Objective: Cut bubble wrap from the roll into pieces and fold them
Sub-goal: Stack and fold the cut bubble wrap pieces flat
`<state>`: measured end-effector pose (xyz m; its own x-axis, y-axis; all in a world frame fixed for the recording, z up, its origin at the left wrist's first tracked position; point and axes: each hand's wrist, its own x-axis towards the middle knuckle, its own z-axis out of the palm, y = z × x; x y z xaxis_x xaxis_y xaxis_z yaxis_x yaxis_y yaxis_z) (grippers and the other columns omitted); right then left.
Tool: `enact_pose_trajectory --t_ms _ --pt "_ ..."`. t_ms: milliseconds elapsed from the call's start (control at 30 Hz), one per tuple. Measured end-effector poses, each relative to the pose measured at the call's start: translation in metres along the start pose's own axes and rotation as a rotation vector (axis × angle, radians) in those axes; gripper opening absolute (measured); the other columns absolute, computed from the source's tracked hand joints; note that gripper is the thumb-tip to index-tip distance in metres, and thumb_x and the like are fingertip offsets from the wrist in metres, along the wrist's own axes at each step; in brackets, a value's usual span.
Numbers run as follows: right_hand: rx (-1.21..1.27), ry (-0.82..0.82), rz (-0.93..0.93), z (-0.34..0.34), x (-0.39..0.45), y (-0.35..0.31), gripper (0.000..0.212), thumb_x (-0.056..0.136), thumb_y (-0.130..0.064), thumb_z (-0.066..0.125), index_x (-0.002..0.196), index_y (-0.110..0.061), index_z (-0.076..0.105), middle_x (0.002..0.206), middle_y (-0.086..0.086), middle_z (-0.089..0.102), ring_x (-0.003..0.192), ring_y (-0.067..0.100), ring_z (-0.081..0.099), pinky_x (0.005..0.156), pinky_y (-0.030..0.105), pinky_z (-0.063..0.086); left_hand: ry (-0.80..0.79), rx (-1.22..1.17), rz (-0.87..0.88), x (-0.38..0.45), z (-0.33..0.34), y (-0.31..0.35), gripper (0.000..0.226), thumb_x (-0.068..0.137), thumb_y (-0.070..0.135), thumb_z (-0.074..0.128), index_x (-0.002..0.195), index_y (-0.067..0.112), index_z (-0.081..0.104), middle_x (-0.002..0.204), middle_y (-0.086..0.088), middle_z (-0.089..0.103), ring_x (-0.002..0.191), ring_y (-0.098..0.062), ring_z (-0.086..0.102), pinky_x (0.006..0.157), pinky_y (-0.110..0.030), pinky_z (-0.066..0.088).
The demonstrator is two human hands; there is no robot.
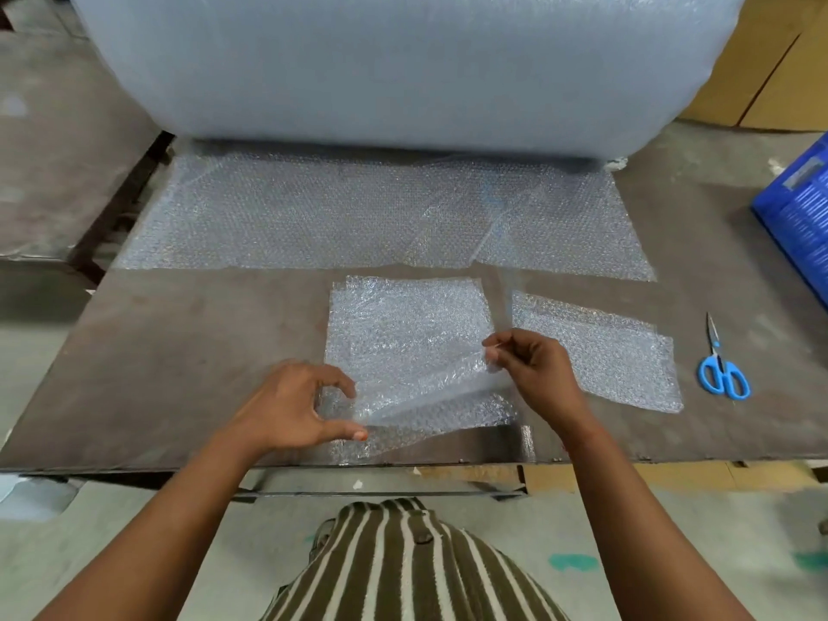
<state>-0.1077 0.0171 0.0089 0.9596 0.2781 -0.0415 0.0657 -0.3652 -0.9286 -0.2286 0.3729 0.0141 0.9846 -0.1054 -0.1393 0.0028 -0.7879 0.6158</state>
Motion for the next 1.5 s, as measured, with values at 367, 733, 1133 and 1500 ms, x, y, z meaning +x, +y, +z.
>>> enact_pose_trajectory --t_ms 367,733,1133,1500 --pt "-0.134 0.019 -0.016 0.011 0.008 0.003 0.031 0.101 0.011 0.058 0.090 -0.017 0.063 0.089 0.003 0.077 0.075 0.022 0.076 0.066 0.029 0.059 0.033 -0.286 -0.076 0.007 0.005 0.015 0.048 0.079 0.065 0.086 0.108 0.035 0.060 0.109 0.017 0.075 0.109 0.004 0.069 0.084 -0.026 0.053" --pt "-0.470 -0.218 -0.217 0.022 -0.035 0.010 0.022 0.091 -0.030 0.062 0.112 -0.025 0.069 0.119 -0.010 0.056 0.099 0.006 0.059 0.084 0.022 0.049 0.086 0.055 0.368 0.015 0.061 0.033 0.025 0.095 0.005 0.077 0.100 0.030 0.074 0.133 0.003 0.073 0.113 -0.020 0.072 0.084 -0.044 0.063" --pt "-0.897 -0.039 -0.115 0.040 -0.042 0.000 0.122 0.059 -0.067 0.090 0.160 -0.029 0.033 0.162 -0.001 0.028 0.151 0.023 0.028 0.117 0.050 0.021 0.151 0.498 0.196 0.024 0.059 0.055 0.013 0.095 0.033 0.073 0.105 0.027 0.079 0.114 0.005 0.068 0.103 -0.022 0.065 0.087 -0.042 0.039" --pt "-1.021 -0.138 -0.044 0.038 -0.016 -0.019 0.169 0.047 -0.081 0.092 0.170 -0.023 -0.009 0.174 0.000 -0.003 0.157 0.027 -0.004 0.123 0.053 0.010 0.052 0.814 -0.084 0.037 0.020 0.057 0.127 0.071 0.045 0.092 0.169 0.020 0.016 0.174 -0.003 0.008 0.157 -0.029 0.019 0.116 -0.059 0.020"
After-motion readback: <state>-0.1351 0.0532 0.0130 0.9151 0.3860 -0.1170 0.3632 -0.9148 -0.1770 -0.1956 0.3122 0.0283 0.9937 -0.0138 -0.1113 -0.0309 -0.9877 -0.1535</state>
